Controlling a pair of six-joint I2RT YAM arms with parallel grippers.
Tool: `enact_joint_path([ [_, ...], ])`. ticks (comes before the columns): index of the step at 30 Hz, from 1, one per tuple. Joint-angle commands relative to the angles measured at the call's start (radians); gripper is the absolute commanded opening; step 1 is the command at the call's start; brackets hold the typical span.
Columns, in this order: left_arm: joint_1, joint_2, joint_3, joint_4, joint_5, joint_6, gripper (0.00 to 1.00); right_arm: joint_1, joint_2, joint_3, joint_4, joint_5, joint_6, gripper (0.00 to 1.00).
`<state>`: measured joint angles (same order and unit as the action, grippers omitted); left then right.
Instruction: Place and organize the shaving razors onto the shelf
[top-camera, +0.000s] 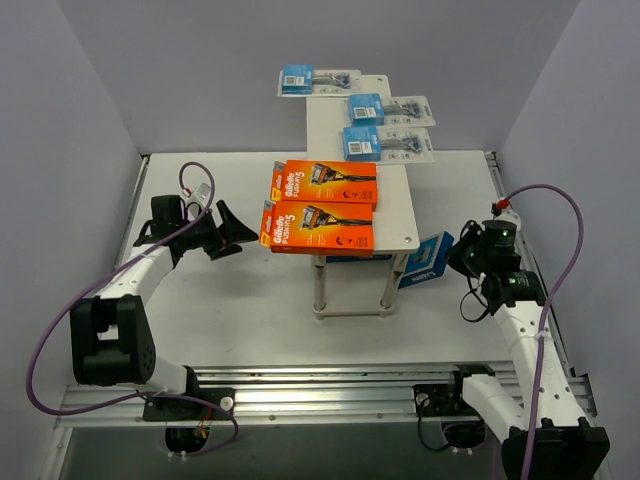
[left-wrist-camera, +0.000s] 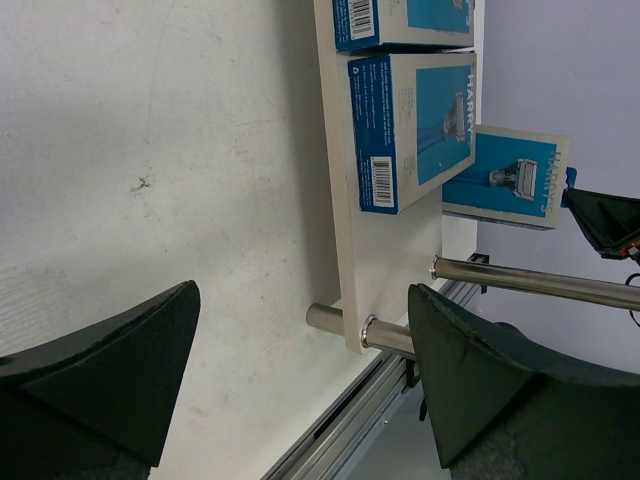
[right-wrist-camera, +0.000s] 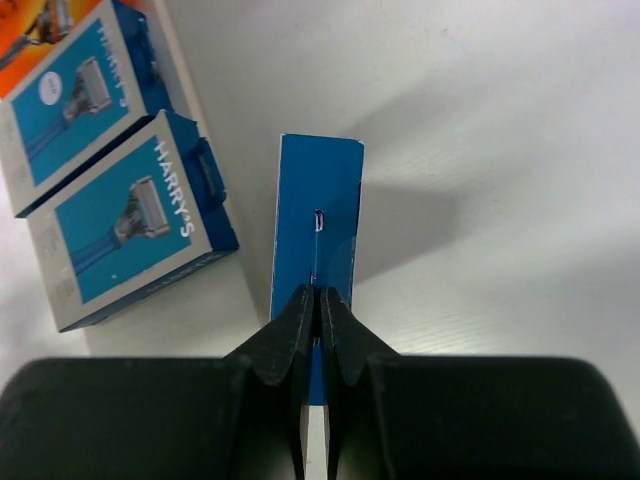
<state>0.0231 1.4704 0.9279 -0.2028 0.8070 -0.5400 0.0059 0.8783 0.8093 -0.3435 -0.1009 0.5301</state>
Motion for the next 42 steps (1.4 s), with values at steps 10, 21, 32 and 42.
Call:
enact_joint_path([
  [10, -0.005, 0.005, 0.017, -0.003, 0.032, 0.006, 0.94, -0.099, 0.097, -0.048, 0.017, -0.081, 0.013, 0.0],
  [21, -0.008, 0.031, 0.017, 0.002, 0.052, -0.003, 0.94, -0.244, 0.188, -0.199, 0.274, -0.218, 0.039, 0.0],
  [32, -0.009, 0.028, 0.015, -0.001, 0.043, 0.002, 0.94, -0.352, 0.346, -0.303, 0.54, -0.298, 0.045, 0.07],
  [42, -0.011, 0.041, 0.017, 0.002, 0.052, -0.002, 0.94, -0.429, 0.386, -0.363, 0.633, -0.373, 0.039, 0.33],
])
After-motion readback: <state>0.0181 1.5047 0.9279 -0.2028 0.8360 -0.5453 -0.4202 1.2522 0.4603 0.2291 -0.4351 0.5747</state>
